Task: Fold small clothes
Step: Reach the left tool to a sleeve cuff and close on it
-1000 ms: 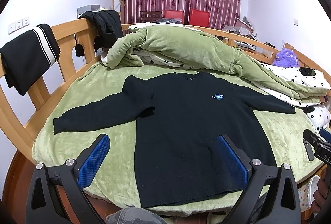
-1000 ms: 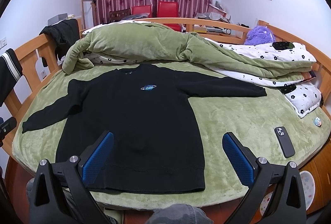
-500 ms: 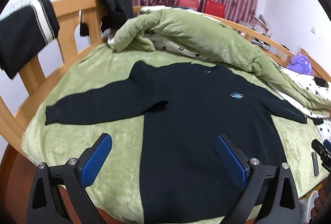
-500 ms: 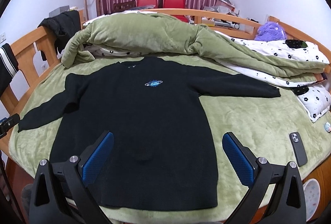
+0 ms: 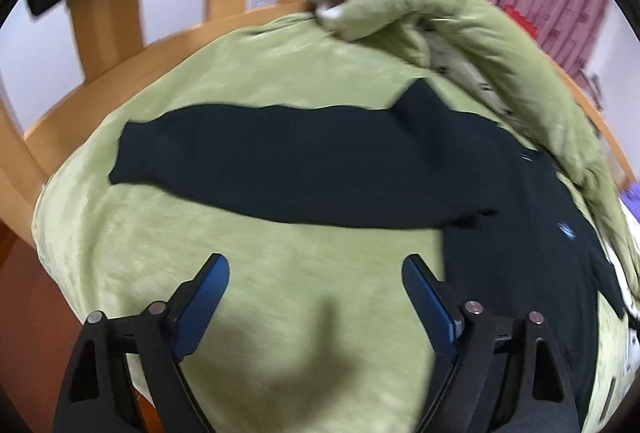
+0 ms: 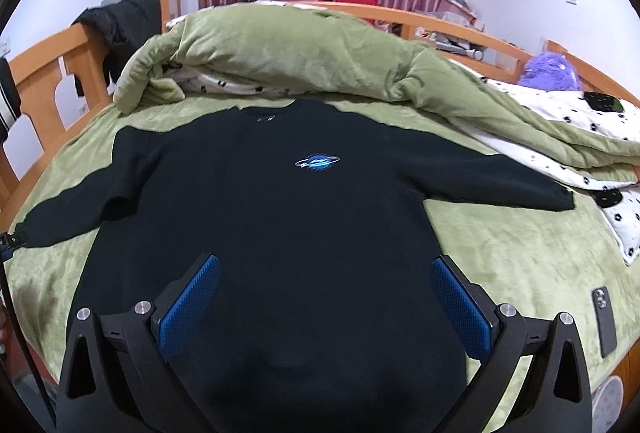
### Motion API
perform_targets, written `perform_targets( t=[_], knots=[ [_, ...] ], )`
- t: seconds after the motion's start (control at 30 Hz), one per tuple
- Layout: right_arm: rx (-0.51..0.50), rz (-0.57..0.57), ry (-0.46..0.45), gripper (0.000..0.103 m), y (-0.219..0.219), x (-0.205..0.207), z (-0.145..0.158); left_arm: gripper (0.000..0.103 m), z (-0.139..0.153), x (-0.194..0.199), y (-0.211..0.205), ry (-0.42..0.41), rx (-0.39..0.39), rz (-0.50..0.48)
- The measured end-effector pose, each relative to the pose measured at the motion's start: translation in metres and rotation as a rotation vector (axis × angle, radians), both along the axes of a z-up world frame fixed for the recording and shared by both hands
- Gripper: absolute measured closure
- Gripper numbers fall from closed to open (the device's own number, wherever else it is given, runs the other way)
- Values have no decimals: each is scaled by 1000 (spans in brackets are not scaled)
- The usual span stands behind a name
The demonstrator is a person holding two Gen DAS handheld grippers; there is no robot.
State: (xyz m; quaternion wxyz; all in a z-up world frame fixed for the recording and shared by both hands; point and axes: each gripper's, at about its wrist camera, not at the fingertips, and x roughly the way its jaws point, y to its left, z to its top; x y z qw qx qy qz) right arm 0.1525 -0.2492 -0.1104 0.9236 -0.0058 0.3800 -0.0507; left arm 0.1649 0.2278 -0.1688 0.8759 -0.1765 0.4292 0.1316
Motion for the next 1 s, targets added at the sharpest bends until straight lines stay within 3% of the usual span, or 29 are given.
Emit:
perform_targets(
  t=[0.23, 0.47, 0.53, 0.63, 0.67, 0.7, 1.0],
  knots=[
    [26, 57, 45, 1, 30, 35, -28, 39, -48, 23, 72, 35, -77, 156],
    [-8, 93, 71, 1, 46, 61, -37, 52, -70, 42, 120, -21, -126, 272],
    [-13, 99, 72, 1, 47, 68, -36, 60, -72, 53, 128, -18, -98, 283],
    [-20, 98, 62, 1, 45, 73, -33, 88, -72, 66, 129, 2, -34, 271],
    [-15, 96, 59, 1, 42, 73, -32, 95, -68, 70, 127, 5, -5, 264],
    [-6, 92, 55, 1, 39, 73, -32, 96, -62, 73, 125, -3, 18, 258],
    [33, 91, 16, 1, 7, 75, -18, 97, 31, 104, 52, -176, 74, 97]
  ],
)
